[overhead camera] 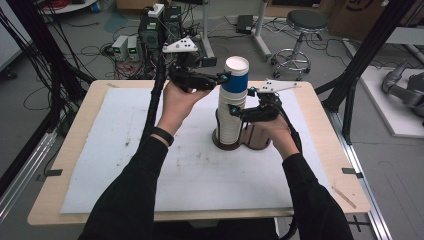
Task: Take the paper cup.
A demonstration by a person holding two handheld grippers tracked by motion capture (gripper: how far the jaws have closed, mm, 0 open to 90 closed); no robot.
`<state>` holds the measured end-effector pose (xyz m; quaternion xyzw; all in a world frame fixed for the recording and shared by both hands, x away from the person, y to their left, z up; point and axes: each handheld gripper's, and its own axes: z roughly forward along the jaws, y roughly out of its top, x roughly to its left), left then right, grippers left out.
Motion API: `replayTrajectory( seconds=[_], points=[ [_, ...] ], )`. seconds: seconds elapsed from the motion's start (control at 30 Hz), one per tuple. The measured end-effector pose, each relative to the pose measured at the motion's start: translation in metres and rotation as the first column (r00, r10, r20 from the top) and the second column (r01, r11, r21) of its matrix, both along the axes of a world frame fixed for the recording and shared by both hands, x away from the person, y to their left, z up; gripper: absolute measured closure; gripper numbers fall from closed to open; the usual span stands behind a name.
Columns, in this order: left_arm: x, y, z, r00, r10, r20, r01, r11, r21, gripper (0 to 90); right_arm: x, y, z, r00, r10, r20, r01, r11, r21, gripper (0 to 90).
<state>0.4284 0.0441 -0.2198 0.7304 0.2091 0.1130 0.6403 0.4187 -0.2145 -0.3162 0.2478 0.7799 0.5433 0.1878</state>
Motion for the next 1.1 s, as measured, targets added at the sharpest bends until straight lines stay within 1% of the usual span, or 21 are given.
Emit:
replayTrajectory(
  seconds=[0.1, 0.17, 0.2, 0.23, 0.27, 0.3, 0.33, 0.37, 0.43, 0.47, 0.5, 0.63, 0.7, 0.83, 0.97, 1.03, 1.1],
  points=[
    [0.006, -0.01, 0.003, 1.0, 0.001, -0.009, -0.001, 1.0, 0.003, 21.3, 0.0, 0.0, 0.0, 1.0, -0.001, 0.002, 0.001, 1.0, -0.001, 14.1],
    [0.009, -0.016, 0.003, 0.9998, -0.008, -0.016, 0.008, 0.9998, 0.017, 21.4, 0.0, 0.001, 0.0, 1.0, -0.001, 0.009, 0.001, 1.0, -0.005, 14.1],
    [0.011, -0.02, 0.003, 0.9998, -0.005, -0.017, 0.006, 0.9994, 0.033, 21.3, -0.001, 0.001, 0.0, 1.0, -0.001, 0.008, 0.001, 1.0, -0.005, 14.1],
    [0.011, -0.02, 0.003, 0.9998, -0.005, -0.017, 0.006, 0.9994, 0.033, 21.4, -0.001, 0.001, 0.0, 1.0, -0.001, 0.008, 0.001, 1.0, -0.005, 14.1],
    [0.012, -0.023, 0.002, 0.9996, 0.005, -0.027, -0.003, 0.999, 0.044, 21.4, -0.001, 0.001, 0.0, 1.0, -0.001, 0.005, 0.001, 1.0, -0.004, 14.1],
    [0.012, -0.026, 0.002, 0.9994, -0.002, -0.034, 0.003, 0.9991, 0.043, 21.4, -0.001, 0.001, 0.0, 1.0, 0.0, 0.008, 0.0, 1.0, -0.005, 14.1],
    [0.013, -0.027, 0.002, 0.9994, -0.006, -0.034, 0.007, 0.9992, 0.04, 22.9, -0.001, 0.001, 0.0, 1.0, 0.0, 0.006, 0.0, 1.0, -0.006, 14.1],
    [0.013, -0.029, 0.002, 0.9995, 0.001, -0.031, 0.0, 0.9985, 0.054, 22.9, -0.001, 0.001, 0.0, 1.0, 0.0, 0.006, 0.0, 1.0, -0.006, 14.1],
    [0.013, -0.032, 0.002, 0.9997, -0.001, -0.024, 0.002, 0.9982, 0.06, 28.5, -0.002, 0.0, 0.001, 1.0, -0.002, 0.007, 0.002, 1.0, -0.009, 14.1],
    [0.013, -0.032, 0.002, 0.9997, -0.001, -0.024, 0.002, 0.9982, 0.06, 28.8, -0.002, 0.0, 0.001, 1.0, -0.002, 0.007, 0.002, 1.0, -0.009, 14.1],
    [0.013, -0.032, 0.003, 0.9999, -0.002, -0.014, 0.003, 0.9977, 0.068, 28.8, -0.002, 0.0, 0.001, 1.0, -0.003, 0.007, 0.003, 1.0, -0.008, 14.2],
    [0.012, -0.033, 0.006, 0.9999, 0.002, -0.012, -0.001, 0.9972, 0.074, 29.4, -0.002, -0.001, 0.001, 0.9999, -0.004, 0.009, 0.004, 1.0, -0.011, 14.2],
    [0.012, -0.033, 0.006, 1.0, 0.002, -0.008, -0.002, 0.9975, 0.071, 29.6, -0.002, -0.001, 0.001, 0.9999, -0.004, 0.011, 0.005, 1.0, -0.012, 14.3],
    [0.012, -0.031, 0.013, 1.0, 0.008, 0.003, -0.008, 0.9992, 0.039, 29.7, -0.002, 0.0, 0.001, 0.9999, -0.002, 0.011, 0.002, 1.0, -0.013, 14.3],
    [0.012, -0.031, 0.021, 0.9998, 0.011, 0.019, -0.012, 0.9992, 0.039, 29.8, -0.002, 0.0, 0.001, 0.9999, -0.003, 0.013, 0.004, 1.0, -0.013, 14.3],
    [0.012, -0.031, 0.026, 0.9995, 0.015, 0.029, -0.015, 0.9996, 0.024, 29.9, -0.002, 0.0, 0.001, 0.9999, -0.003, 0.014, 0.003, 1.0, -0.013, 14.3],
    [0.012, -0.03, 0.031, 0.9993, 0.014, 0.034, -0.014, 0.9997, 0.019, 29.9, -0.003, 0.0, 0.001, 0.9999, -0.003, 0.011, 0.004, 1.0, -0.014, 14.3]
  ],
)
